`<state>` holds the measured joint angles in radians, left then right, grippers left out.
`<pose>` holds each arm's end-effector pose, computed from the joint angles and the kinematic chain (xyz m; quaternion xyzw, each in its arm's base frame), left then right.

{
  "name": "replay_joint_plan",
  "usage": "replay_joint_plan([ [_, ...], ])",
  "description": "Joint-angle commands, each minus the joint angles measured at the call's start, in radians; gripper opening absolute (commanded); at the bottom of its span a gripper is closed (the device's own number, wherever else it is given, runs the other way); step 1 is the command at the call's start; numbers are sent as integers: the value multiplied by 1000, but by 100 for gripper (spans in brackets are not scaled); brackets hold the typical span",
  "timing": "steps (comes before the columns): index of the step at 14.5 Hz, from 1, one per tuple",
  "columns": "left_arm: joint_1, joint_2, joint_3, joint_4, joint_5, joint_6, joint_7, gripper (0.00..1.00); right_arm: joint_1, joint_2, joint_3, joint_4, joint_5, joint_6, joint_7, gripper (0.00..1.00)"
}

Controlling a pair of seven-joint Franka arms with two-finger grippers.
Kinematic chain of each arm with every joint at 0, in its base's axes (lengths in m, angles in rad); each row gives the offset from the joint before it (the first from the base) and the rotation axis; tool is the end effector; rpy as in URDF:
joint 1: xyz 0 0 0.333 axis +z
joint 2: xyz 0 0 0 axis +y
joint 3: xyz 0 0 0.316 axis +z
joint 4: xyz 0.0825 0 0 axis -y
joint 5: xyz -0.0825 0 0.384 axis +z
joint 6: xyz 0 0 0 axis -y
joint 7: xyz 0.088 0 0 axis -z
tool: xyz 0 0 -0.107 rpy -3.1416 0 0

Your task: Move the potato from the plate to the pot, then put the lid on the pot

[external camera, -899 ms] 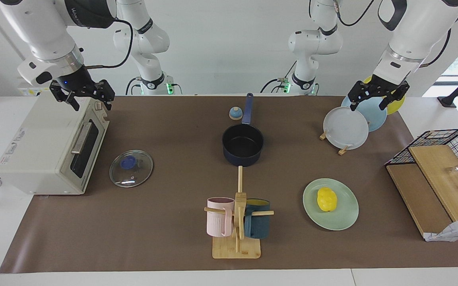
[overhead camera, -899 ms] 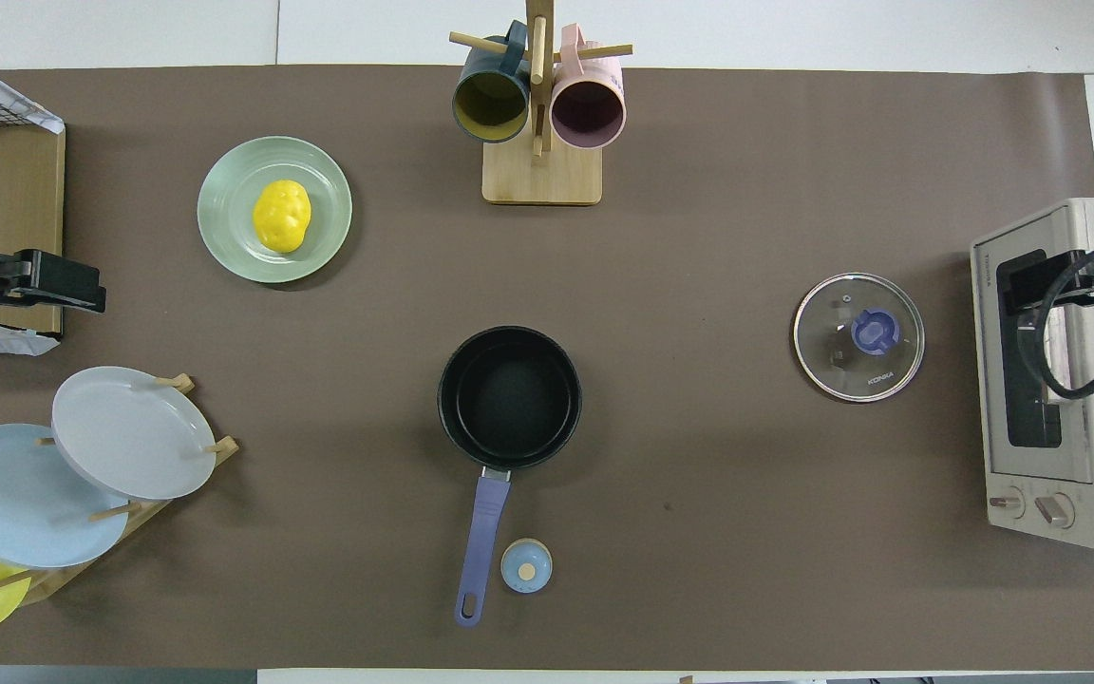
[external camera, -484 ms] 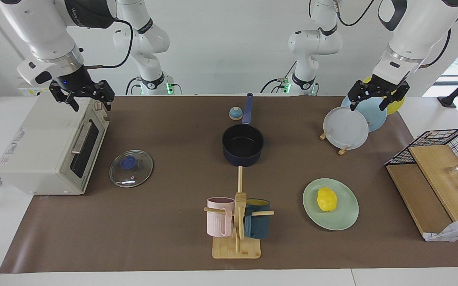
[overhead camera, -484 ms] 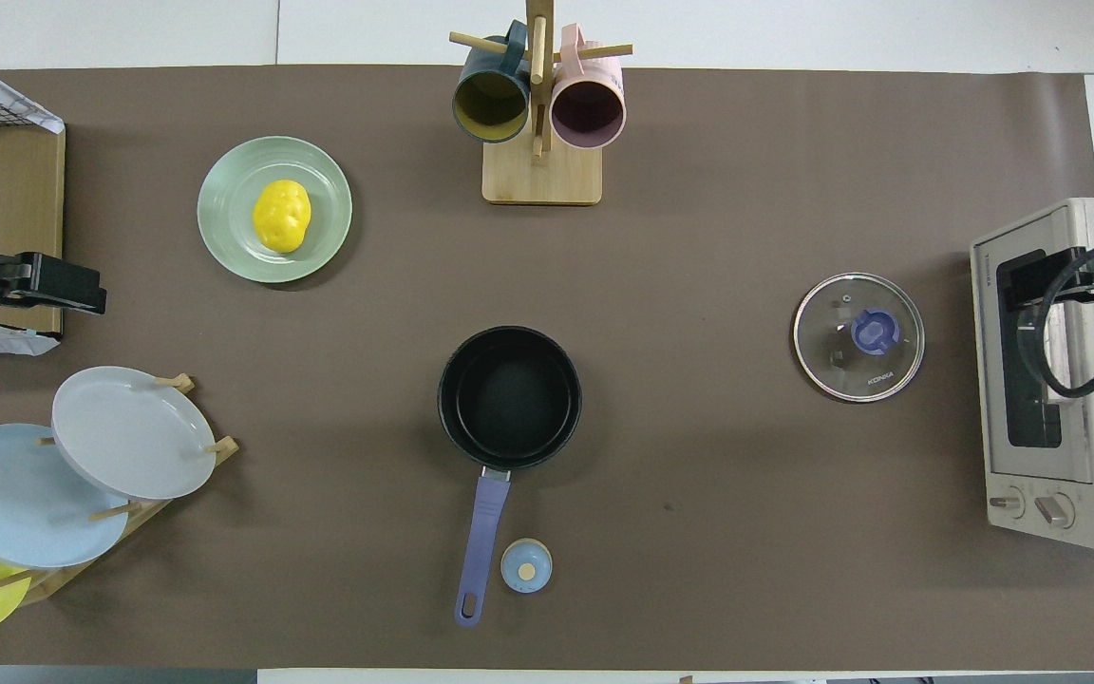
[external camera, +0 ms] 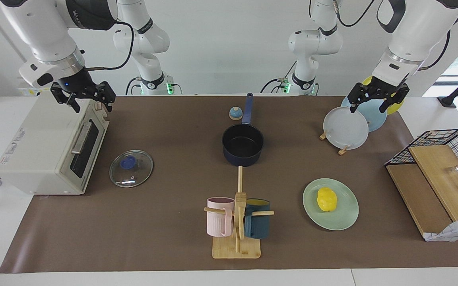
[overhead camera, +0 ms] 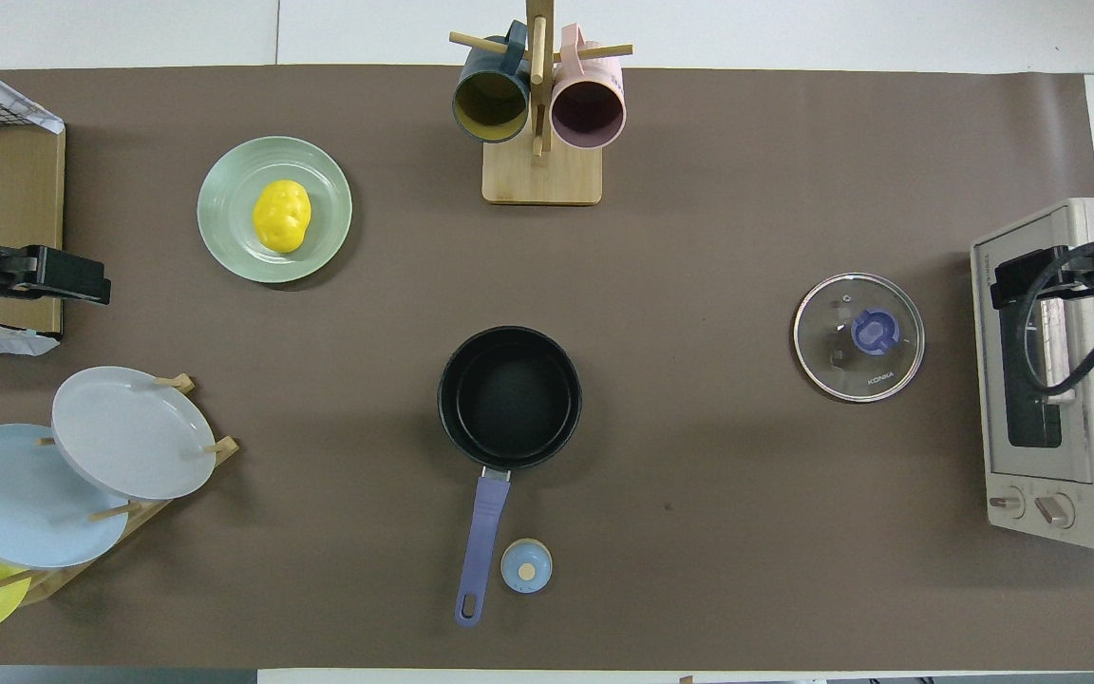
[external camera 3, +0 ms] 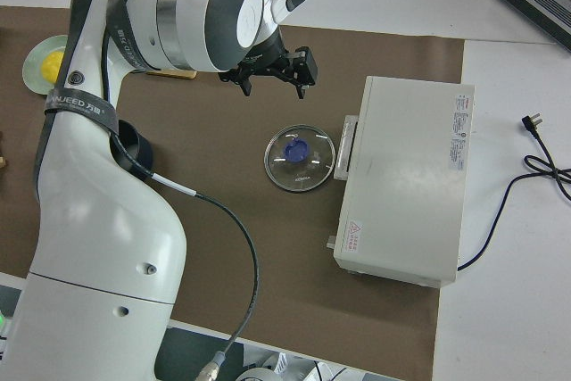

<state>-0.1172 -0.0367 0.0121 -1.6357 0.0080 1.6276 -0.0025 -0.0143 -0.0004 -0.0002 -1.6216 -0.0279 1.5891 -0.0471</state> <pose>0.5451 -0.0566 0.6190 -0.9986 0.0514 -0.0145 0.0030 0.5545 -0.0110 0.6024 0.9996 0.0168 -0.0165 0.0134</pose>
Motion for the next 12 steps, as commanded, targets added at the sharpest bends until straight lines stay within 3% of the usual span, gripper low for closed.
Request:
replay_joint_plan([
  [1, -5, -3, 3, -16, -14, 40, 18, 100, 16, -9, 9, -151, 14, 160, -11, 100],
  [6, -5, 246, -1, 157, -59, 55, 15, 100, 50, 51, 9, -369, 14, 475, -50, 100],
  [9, -9, 427, -3, 263, -74, 151, 13, 100, 40, 60, 9, -529, 16, 687, -73, 100],
  [12, -22, 552, -8, 275, -72, 288, 12, 100, 39, 74, 9, -566, 16, 742, -91, 100],
])
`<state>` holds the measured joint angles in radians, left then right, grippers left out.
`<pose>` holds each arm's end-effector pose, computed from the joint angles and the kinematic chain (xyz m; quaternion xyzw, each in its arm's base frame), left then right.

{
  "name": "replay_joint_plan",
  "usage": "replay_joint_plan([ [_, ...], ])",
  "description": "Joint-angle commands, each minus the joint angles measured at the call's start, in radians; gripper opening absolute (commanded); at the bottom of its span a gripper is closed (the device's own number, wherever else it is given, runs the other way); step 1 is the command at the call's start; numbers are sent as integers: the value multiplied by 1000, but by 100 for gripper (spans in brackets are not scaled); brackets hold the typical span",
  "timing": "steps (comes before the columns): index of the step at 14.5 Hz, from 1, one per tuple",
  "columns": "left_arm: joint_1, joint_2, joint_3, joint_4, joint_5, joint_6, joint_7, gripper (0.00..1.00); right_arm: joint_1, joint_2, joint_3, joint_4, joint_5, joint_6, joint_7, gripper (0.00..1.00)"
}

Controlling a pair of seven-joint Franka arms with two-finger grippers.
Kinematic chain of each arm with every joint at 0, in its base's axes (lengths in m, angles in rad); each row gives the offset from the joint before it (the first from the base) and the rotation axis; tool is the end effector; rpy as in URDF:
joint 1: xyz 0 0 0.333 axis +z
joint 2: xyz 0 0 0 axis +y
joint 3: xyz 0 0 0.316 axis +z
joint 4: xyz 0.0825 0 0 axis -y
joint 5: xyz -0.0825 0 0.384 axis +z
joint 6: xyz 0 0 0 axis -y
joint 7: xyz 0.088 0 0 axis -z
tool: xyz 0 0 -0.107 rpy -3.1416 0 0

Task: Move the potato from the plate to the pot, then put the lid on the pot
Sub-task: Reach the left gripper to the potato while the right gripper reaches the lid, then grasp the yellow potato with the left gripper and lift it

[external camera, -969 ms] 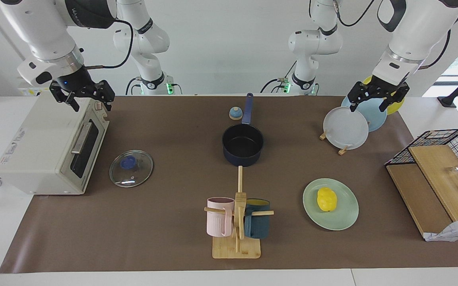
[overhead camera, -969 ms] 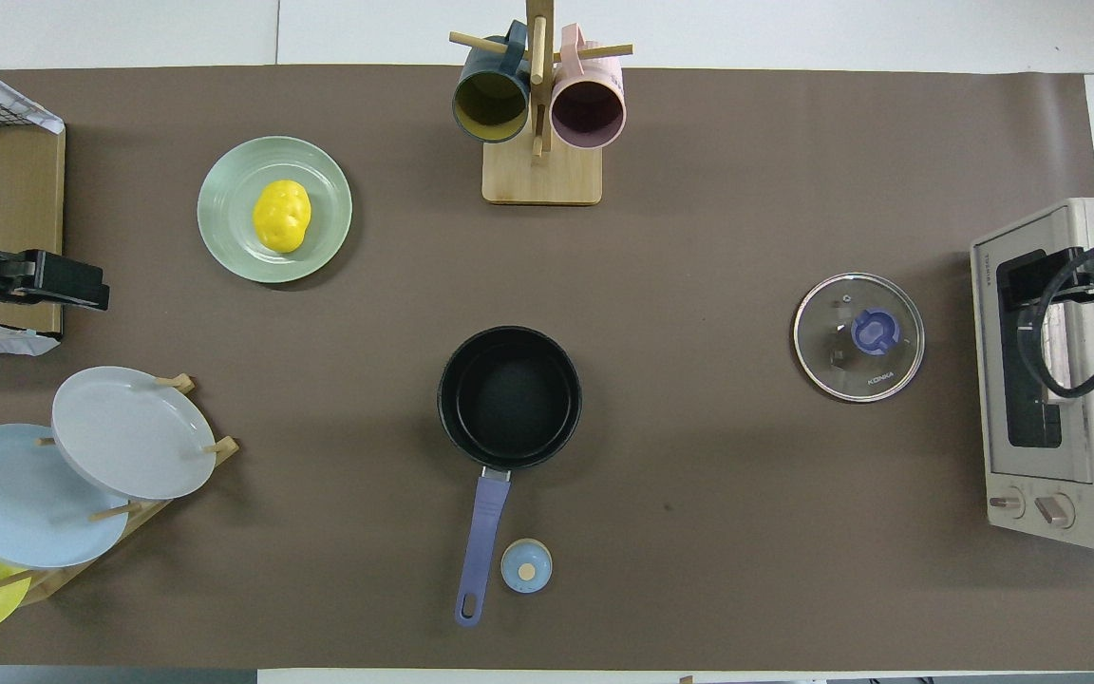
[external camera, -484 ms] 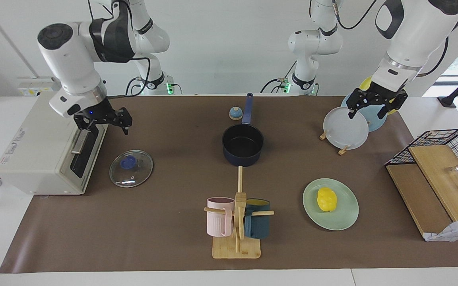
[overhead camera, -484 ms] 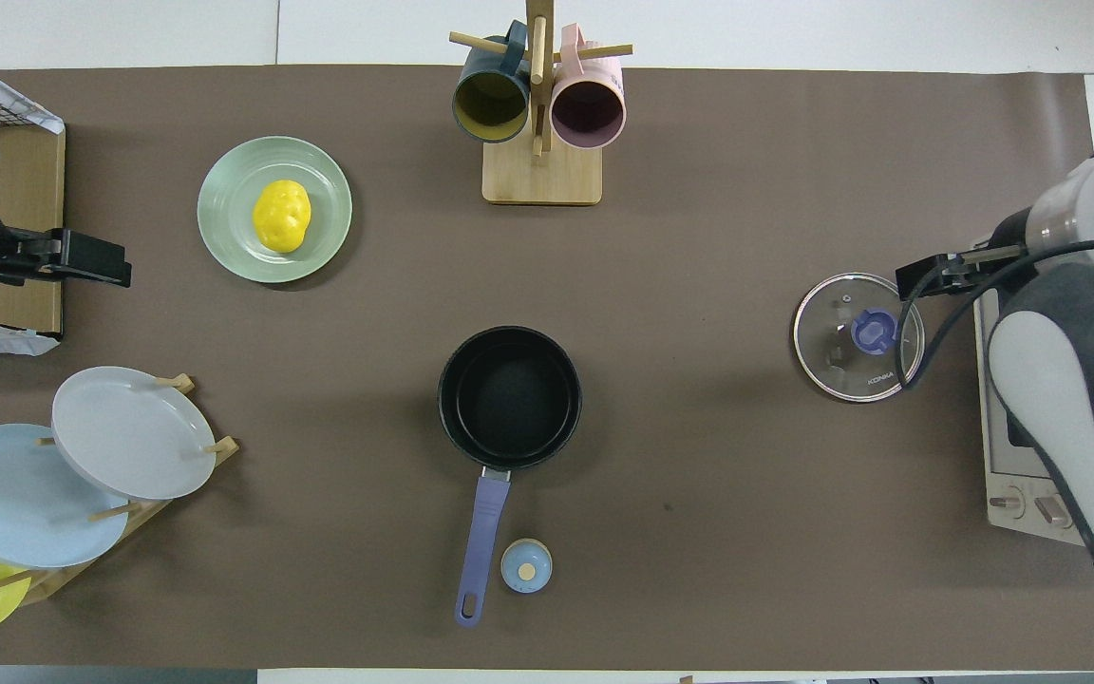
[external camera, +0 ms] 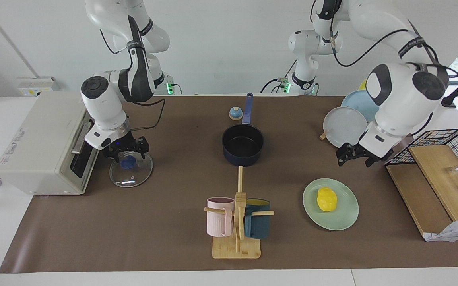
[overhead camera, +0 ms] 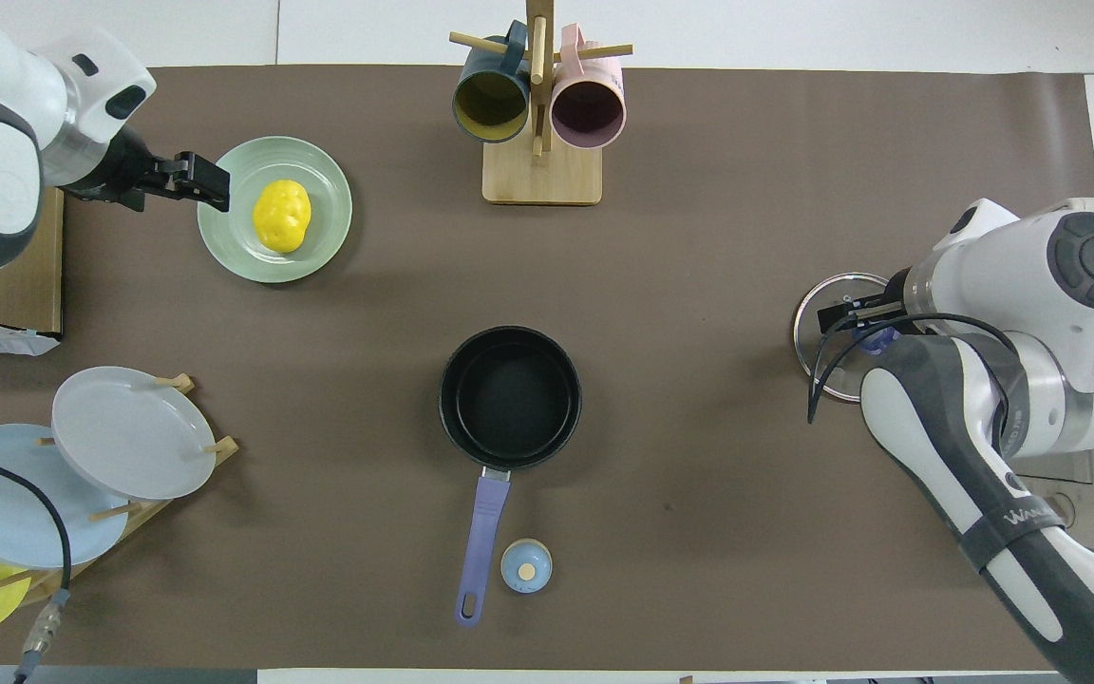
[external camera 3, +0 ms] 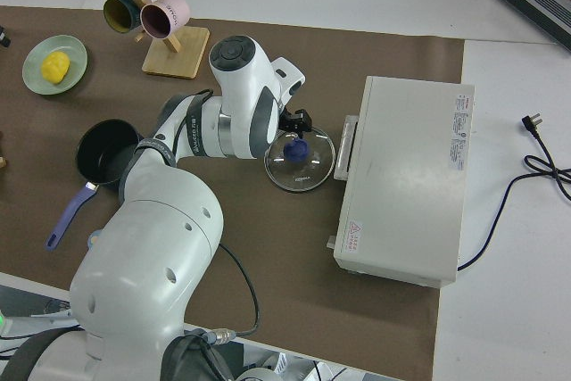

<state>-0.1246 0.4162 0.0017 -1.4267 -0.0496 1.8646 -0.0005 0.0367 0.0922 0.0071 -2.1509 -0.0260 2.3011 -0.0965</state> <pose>0.6799 -0.0880 0.4600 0.9982 -0.0543 0.0094 0.0241 0.5566 0.0238 0.3637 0.9965 0.0784 0.0287 0.0104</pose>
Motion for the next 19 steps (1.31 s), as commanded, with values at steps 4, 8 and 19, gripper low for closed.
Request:
replay_joint_plan([
  [4, -23, 185, 4, 60, -1, 168, 17, 100, -47, 4, 2, -38, 14, 43, -106, 100],
  [8, -44, 205, 4, 43, 34, 191, 28, 100, -66, 26, 2, -44, 18, 49, -100, 100],
  [19, -44, 168, 4, -120, 53, 357, 71, 42, -54, 27, 2, -67, 18, 96, -89, 96],
])
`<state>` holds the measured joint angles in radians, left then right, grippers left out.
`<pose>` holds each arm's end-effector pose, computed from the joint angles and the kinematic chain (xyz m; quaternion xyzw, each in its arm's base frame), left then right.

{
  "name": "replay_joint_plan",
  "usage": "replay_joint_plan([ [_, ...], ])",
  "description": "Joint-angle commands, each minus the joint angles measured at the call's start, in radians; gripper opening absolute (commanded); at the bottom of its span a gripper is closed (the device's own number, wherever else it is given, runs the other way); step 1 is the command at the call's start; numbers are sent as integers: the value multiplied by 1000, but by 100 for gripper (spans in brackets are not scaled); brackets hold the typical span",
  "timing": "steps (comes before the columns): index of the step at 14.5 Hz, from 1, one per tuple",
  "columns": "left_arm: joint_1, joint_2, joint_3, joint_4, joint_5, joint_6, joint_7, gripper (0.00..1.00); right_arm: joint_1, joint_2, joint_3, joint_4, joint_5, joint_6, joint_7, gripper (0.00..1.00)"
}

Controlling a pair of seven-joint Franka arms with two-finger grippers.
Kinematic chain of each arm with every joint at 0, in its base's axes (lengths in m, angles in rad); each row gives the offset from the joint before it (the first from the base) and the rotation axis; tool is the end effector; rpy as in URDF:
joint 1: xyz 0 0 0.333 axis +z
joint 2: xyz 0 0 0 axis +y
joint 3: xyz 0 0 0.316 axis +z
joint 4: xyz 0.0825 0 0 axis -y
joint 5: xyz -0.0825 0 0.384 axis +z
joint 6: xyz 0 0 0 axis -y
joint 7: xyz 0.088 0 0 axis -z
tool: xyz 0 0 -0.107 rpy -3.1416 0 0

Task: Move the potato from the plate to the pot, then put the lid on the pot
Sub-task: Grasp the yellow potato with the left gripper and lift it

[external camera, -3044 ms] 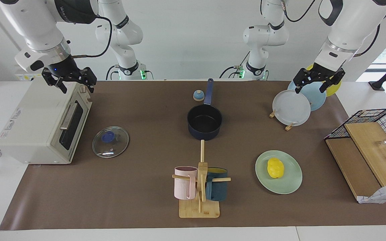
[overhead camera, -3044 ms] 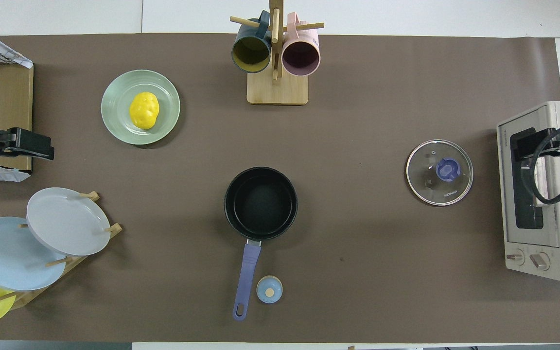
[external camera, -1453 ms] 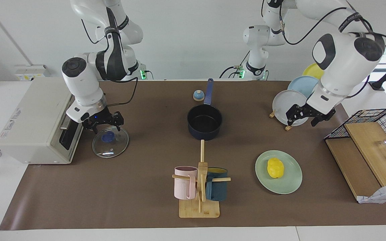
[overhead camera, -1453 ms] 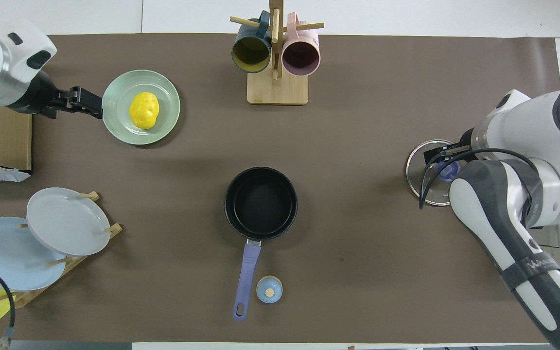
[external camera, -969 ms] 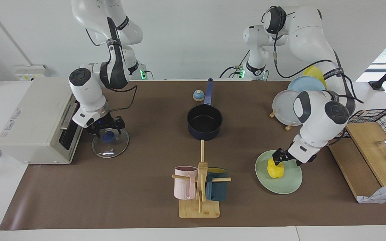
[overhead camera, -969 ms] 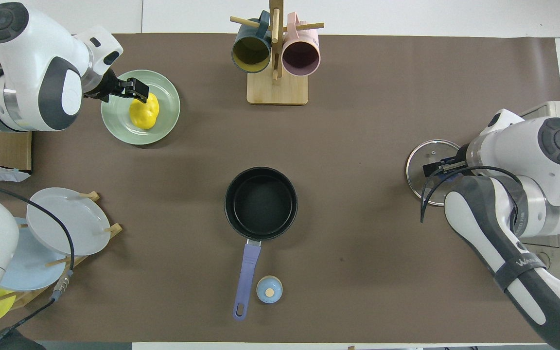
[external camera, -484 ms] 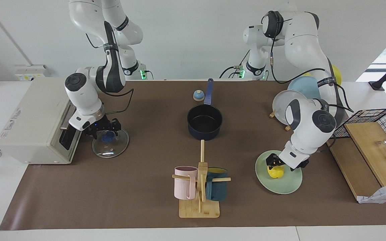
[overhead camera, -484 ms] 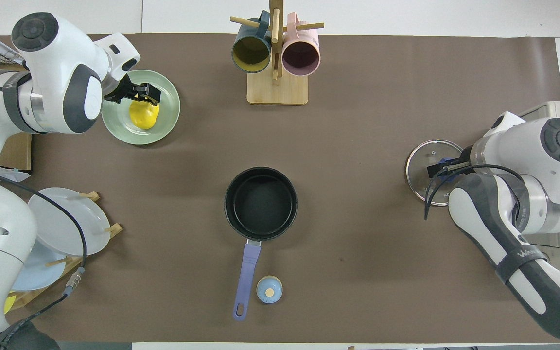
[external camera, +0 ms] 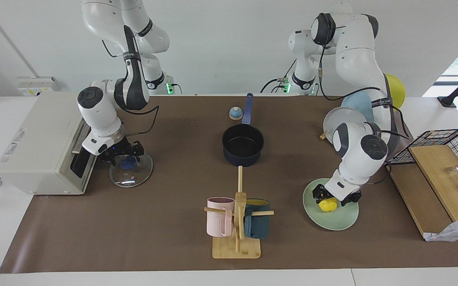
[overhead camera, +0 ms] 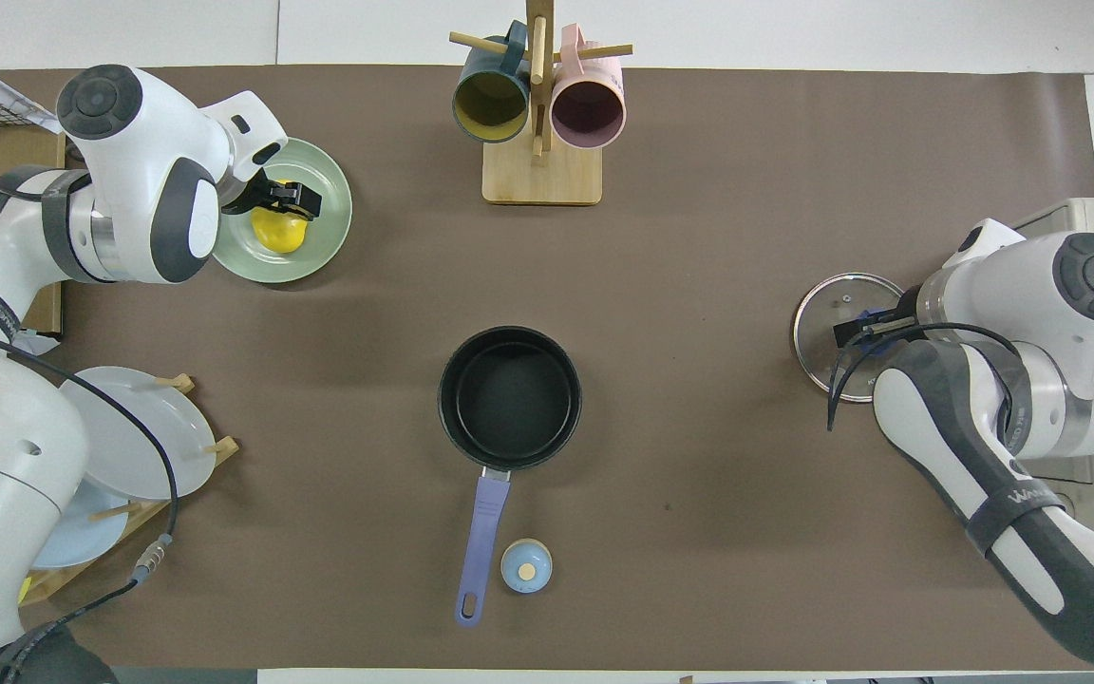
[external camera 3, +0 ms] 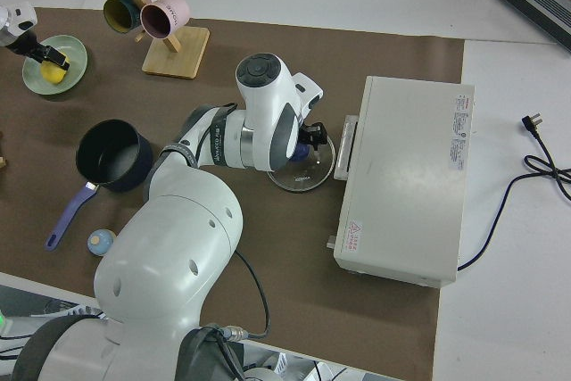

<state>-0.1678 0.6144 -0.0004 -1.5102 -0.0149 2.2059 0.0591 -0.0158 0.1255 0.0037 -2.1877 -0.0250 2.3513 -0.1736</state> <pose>0.7058 -0.1203 0.3124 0.9932 -0.1091 0.0402 0.0085 0.5521 -0.0070 0.3338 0.9958 0.0892 0.0182 0.0105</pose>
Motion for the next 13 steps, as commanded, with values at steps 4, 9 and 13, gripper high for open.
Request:
replay_joint_plan([
  [4, -7, -30, 8, 4, 15, -63, 8, 0, 7, 37, 6, -12, 16, 54, -23, 96],
  [9, -21, -169, 5, 30, -36, -214, -109, 0, -6, 37, 6, 11, 16, 4, -66, 96],
  [13, -148, -341, 4, -8, -42, -392, -342, 0, -1, 36, 6, 19, 16, -26, -64, 96],
])
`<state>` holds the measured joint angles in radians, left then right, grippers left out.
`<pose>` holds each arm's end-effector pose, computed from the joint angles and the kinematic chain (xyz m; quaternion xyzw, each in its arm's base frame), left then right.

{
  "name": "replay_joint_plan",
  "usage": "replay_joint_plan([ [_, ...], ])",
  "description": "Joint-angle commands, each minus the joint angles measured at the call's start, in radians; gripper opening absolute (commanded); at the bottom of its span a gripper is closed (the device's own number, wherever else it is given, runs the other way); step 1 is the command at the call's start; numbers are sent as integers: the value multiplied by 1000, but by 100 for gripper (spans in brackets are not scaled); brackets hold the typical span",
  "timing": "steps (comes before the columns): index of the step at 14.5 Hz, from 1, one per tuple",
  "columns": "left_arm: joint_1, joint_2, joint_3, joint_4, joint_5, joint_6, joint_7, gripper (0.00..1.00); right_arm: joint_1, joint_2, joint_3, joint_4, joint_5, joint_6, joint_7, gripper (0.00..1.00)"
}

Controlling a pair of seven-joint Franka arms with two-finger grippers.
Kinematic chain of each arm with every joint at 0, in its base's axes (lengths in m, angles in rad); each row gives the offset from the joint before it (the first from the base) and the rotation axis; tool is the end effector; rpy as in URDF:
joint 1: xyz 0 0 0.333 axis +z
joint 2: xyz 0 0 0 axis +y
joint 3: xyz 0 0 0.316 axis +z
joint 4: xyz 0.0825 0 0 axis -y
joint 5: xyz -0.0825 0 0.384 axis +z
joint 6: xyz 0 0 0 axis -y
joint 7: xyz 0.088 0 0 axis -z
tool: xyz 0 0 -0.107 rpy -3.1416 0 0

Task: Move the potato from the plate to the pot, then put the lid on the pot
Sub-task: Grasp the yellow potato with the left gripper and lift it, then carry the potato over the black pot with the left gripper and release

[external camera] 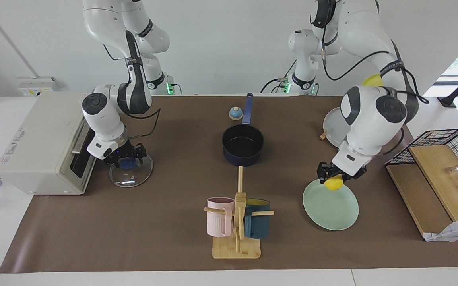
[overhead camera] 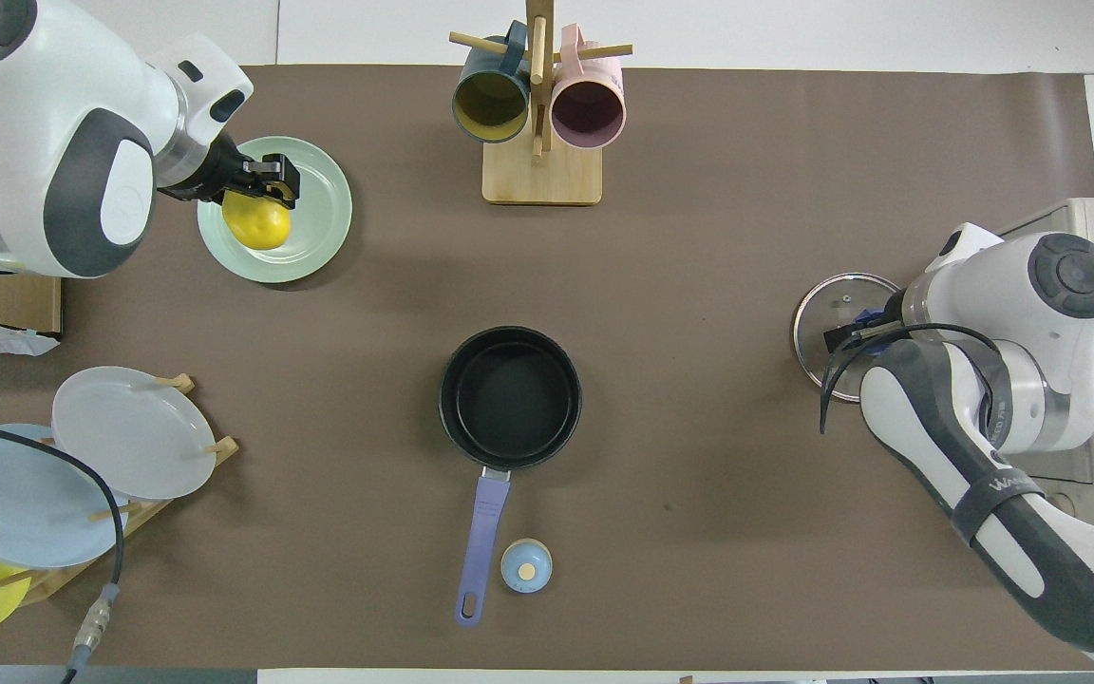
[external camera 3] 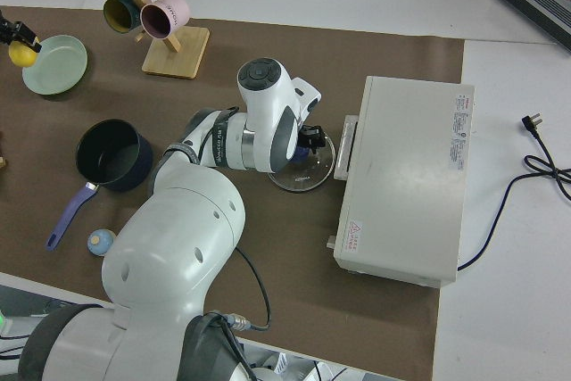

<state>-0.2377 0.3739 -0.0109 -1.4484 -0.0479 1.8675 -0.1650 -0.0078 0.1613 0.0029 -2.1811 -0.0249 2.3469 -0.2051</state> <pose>0.6560 -0.1692 0.4786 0.9988 -0.0349 0.0170 0.0291 0.5534 -0.0031 0.3164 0.9940 0.1086 0.0013 0.0089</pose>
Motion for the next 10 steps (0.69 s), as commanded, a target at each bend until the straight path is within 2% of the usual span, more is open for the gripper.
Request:
replay_joint_plan([
  [1, -119, -139, 14, -102, -9, -70, -170, 0, -12, 0, 6, 12, 16, -20, -33, 95],
  [3, -207, -226, 16, -215, -10, -59, -288, 0, -14, 0, 5, 12, 16, -17, -37, 92],
  [5, -285, -298, 16, -344, -10, -1, -352, 0, -14, 0, 6, 12, 16, -20, -40, 84],
  [8, -388, -380, 16, -550, -9, 213, -482, 0, -14, 1, 6, 29, 16, -40, -45, 63],
  [10, -440, -383, 16, -627, -9, 320, -530, 0, -11, 6, 6, 56, 16, -78, -46, 50],
])
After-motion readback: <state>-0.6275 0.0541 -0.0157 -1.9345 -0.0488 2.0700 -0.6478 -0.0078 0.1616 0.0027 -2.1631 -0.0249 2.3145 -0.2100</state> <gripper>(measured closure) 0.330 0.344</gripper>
